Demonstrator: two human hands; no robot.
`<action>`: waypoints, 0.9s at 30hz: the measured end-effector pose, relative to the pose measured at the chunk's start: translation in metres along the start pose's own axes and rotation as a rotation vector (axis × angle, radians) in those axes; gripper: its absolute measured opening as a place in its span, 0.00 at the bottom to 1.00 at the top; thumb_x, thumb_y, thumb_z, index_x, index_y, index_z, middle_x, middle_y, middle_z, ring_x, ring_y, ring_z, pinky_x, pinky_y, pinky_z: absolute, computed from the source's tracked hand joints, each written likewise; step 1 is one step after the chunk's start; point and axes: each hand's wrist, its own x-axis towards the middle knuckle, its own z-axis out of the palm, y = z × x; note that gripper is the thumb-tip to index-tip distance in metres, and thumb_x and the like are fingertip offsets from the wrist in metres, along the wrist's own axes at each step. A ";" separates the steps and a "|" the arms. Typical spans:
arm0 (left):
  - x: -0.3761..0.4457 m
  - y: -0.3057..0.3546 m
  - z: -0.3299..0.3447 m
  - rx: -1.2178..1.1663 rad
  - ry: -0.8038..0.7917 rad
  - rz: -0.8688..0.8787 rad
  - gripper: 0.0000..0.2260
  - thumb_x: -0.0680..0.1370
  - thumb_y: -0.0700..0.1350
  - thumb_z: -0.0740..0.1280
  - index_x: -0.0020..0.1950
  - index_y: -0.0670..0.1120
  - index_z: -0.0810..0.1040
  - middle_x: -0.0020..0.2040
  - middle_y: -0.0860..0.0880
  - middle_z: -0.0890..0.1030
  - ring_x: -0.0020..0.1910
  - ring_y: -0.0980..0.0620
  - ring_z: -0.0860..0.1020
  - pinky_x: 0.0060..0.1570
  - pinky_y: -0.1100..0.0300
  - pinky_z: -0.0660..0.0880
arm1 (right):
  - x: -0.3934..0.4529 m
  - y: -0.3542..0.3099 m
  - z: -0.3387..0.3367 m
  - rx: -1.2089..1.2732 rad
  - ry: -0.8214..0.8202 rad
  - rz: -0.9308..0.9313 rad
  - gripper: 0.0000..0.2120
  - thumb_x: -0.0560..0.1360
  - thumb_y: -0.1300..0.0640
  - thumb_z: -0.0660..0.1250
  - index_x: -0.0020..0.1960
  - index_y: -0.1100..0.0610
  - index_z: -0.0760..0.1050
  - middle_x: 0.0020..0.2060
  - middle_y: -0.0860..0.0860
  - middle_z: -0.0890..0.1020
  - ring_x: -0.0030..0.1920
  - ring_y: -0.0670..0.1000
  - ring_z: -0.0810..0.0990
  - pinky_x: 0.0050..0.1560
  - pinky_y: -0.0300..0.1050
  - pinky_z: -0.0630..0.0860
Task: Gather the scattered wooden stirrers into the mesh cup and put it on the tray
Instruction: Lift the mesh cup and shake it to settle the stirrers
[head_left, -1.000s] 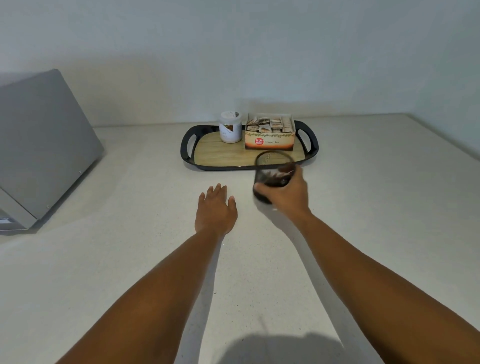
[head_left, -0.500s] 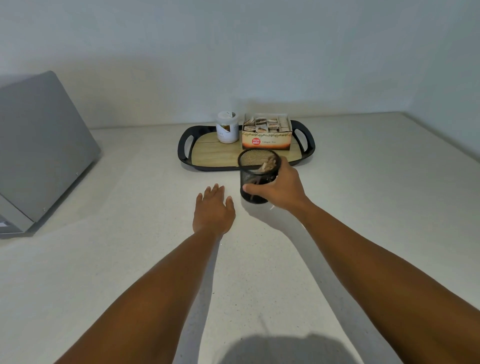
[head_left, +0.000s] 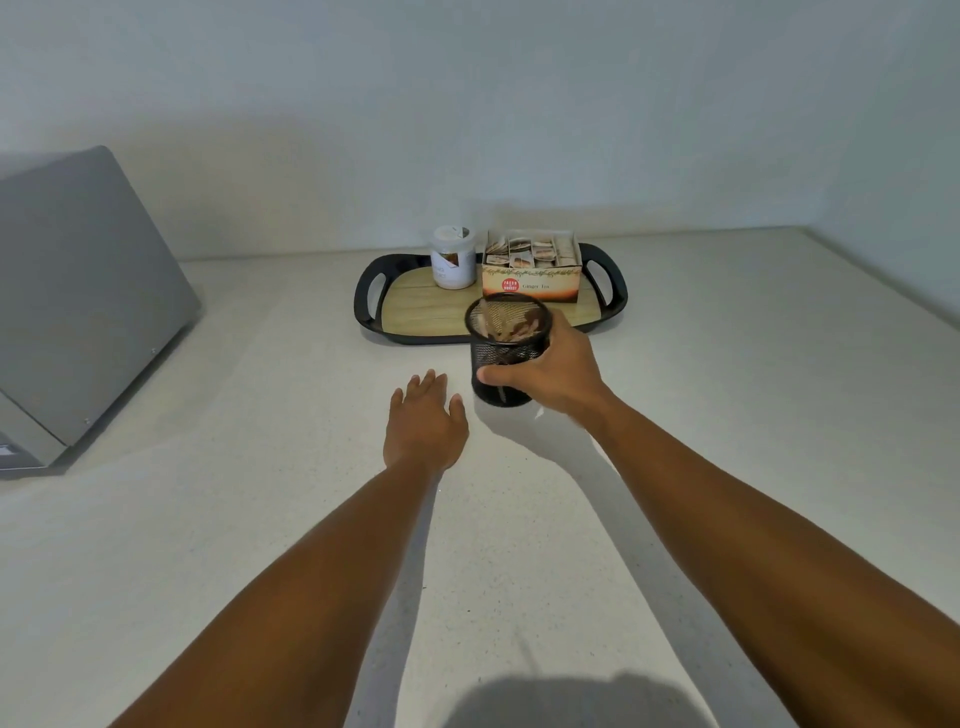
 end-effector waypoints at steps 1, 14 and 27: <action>0.000 0.000 0.000 0.002 0.001 -0.002 0.25 0.85 0.56 0.49 0.81 0.50 0.59 0.81 0.50 0.57 0.81 0.50 0.51 0.79 0.50 0.46 | 0.000 0.000 -0.001 0.004 0.005 0.006 0.45 0.58 0.48 0.83 0.70 0.53 0.67 0.63 0.48 0.77 0.60 0.47 0.74 0.55 0.39 0.75; -0.001 0.001 0.000 -0.015 0.003 -0.004 0.25 0.85 0.55 0.50 0.81 0.49 0.59 0.81 0.50 0.57 0.81 0.50 0.52 0.79 0.51 0.46 | -0.007 -0.002 0.010 0.056 0.259 -0.120 0.43 0.57 0.48 0.83 0.67 0.52 0.68 0.61 0.46 0.77 0.61 0.47 0.75 0.56 0.35 0.74; 0.000 0.001 0.001 0.008 0.003 -0.013 0.25 0.85 0.56 0.49 0.81 0.50 0.58 0.81 0.51 0.56 0.81 0.50 0.51 0.79 0.52 0.45 | -0.015 0.003 0.019 0.123 0.310 -0.126 0.45 0.58 0.50 0.83 0.69 0.54 0.66 0.63 0.48 0.75 0.63 0.46 0.73 0.57 0.34 0.75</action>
